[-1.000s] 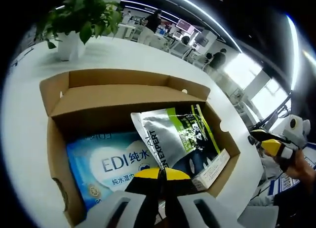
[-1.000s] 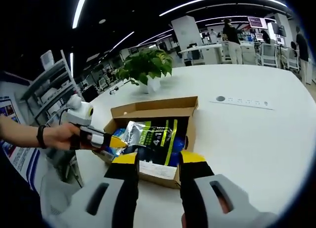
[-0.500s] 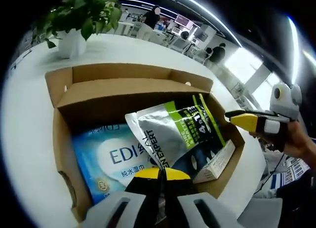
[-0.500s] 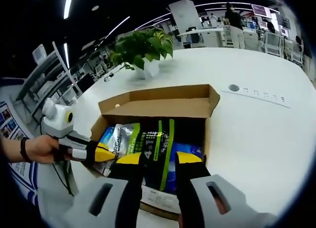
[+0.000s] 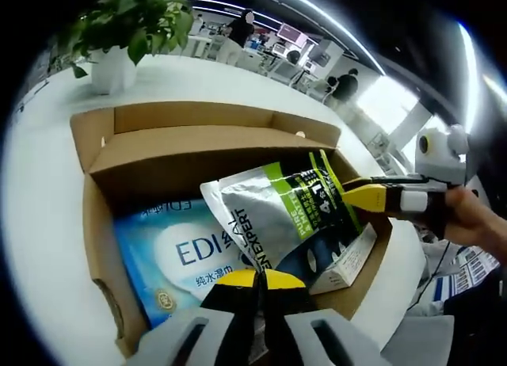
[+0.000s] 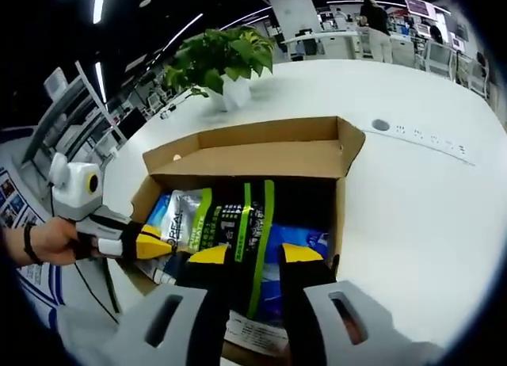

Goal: Operate the shoe box by opening the lid, removing the specified soft item, and placing it in the target area until the item is outside and the box remains undamaged.

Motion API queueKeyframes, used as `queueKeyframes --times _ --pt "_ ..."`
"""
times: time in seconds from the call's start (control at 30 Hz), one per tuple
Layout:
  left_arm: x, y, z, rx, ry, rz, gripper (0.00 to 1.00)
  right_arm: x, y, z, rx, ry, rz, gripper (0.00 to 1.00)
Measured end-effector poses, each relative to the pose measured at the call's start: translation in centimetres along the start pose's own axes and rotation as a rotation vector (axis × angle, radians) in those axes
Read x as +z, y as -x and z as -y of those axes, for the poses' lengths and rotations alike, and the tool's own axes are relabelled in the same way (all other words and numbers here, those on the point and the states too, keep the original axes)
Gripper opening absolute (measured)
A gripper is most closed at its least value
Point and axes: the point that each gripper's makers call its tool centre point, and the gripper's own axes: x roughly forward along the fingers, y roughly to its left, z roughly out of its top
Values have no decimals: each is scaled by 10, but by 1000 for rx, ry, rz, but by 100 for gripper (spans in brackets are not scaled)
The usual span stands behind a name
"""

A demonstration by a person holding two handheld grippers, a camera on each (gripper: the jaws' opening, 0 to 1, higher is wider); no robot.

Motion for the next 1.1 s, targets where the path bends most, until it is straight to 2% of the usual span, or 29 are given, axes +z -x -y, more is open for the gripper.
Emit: queueKeyframes --times 0.07,0.13,0.23,0.7,0.87,1.1 --pt "0 0 0 -1 -1 0 0 -2 -2 0 0 3 -11 16" --pt "0 0 1 -1 -2 0 0 -7 -4 0 -5 14 -31 8" --pt "0 0 0 1 0 0 0 -7 -2 -2 -4 -11 -25 0" --pt "2 3 2 10 -9 6 0 -1 15 -18 18 -25 6 0" --pt "14 8 6 7 -23 24 0 8 20 -14 15 -33 33 0" --pt "41 12 20 -5 -66 61 0 21 32 -1 0 -44 75 0"
